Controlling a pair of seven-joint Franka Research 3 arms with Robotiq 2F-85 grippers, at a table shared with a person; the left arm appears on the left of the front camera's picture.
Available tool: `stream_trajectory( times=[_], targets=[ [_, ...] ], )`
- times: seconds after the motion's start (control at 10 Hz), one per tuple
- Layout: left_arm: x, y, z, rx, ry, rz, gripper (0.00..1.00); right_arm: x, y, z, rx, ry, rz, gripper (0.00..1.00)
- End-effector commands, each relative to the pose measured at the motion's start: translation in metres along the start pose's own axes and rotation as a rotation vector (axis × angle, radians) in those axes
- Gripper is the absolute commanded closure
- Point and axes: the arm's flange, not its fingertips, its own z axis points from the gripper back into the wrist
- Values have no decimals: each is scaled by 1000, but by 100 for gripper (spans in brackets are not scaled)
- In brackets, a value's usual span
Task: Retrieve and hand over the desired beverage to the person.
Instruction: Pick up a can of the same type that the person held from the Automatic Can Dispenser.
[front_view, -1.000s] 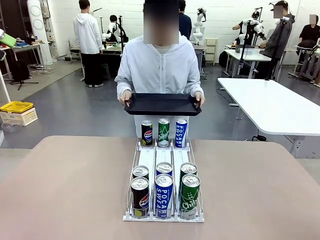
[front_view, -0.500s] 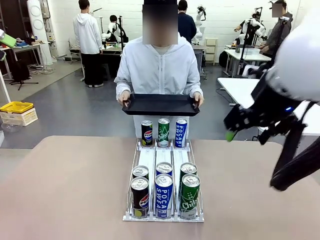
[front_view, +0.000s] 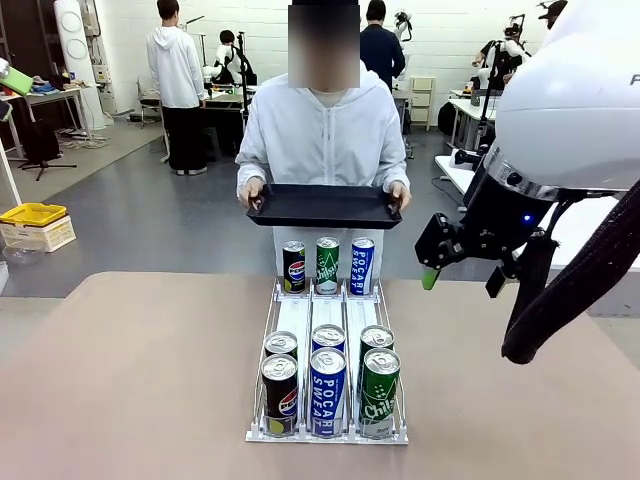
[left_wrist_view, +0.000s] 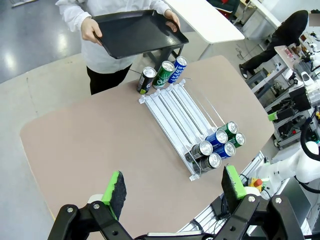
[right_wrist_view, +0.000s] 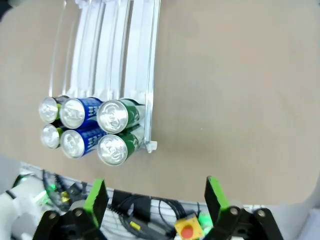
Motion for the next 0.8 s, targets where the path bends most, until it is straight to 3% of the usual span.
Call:
stream_trajectory(
  times=[0.0,0.6,0.7],
  targets=[
    [0,1,2,-7,0,-12,0,-9,-1,-1,-35,-10,-45,0],
    [0,1,2,-7,0,-12,0,-5,-1,2,-5,-6,-26,0],
    [0,1,2,-7,0,-12,0,-6,14,-3,-44,17,3,0]
  ],
)
